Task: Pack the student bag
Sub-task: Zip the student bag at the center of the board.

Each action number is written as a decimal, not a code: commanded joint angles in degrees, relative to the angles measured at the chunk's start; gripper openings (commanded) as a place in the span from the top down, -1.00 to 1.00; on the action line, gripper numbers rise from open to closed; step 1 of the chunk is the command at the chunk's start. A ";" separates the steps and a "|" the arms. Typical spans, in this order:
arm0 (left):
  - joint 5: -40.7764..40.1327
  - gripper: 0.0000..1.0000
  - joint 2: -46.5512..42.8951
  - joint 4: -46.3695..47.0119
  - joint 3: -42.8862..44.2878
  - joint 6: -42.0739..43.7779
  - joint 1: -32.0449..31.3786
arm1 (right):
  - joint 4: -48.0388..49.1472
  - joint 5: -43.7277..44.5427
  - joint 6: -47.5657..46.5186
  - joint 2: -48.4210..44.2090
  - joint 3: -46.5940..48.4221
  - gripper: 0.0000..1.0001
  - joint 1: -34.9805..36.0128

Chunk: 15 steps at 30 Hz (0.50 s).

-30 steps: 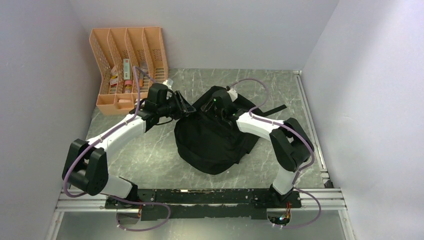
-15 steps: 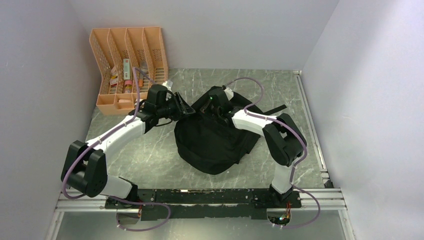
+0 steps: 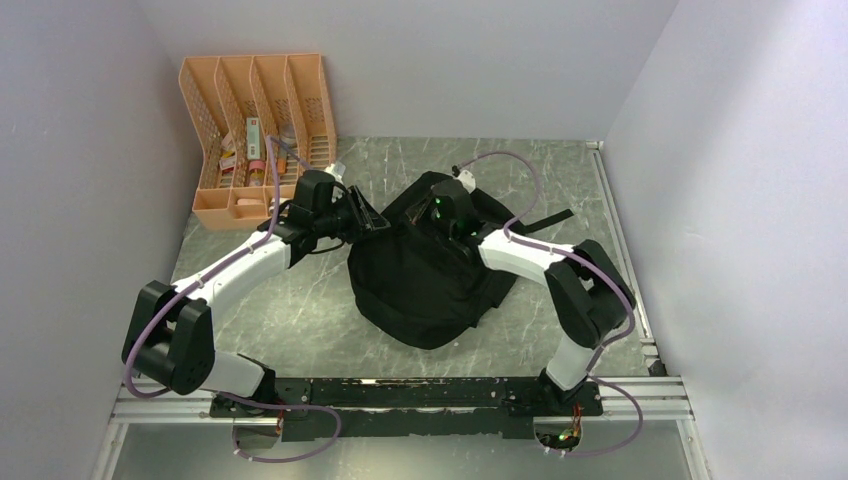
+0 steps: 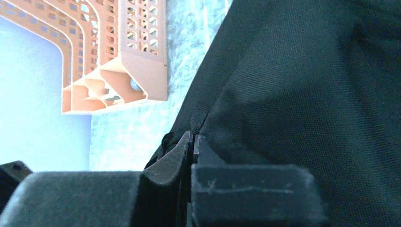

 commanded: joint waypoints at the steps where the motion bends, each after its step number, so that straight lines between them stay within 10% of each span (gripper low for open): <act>1: -0.69 0.09 -0.88 0.41 0.21 0.00 0.51 | 8.28 0.77 -4.20 -3.89 -3.27 1.00 -0.93; 15: 0.96 -0.02 4.24 -2.33 5.51 -6.77 0.14 | 30.03 -1.17 -6.92 -10.45 -17.04 1.00 -1.15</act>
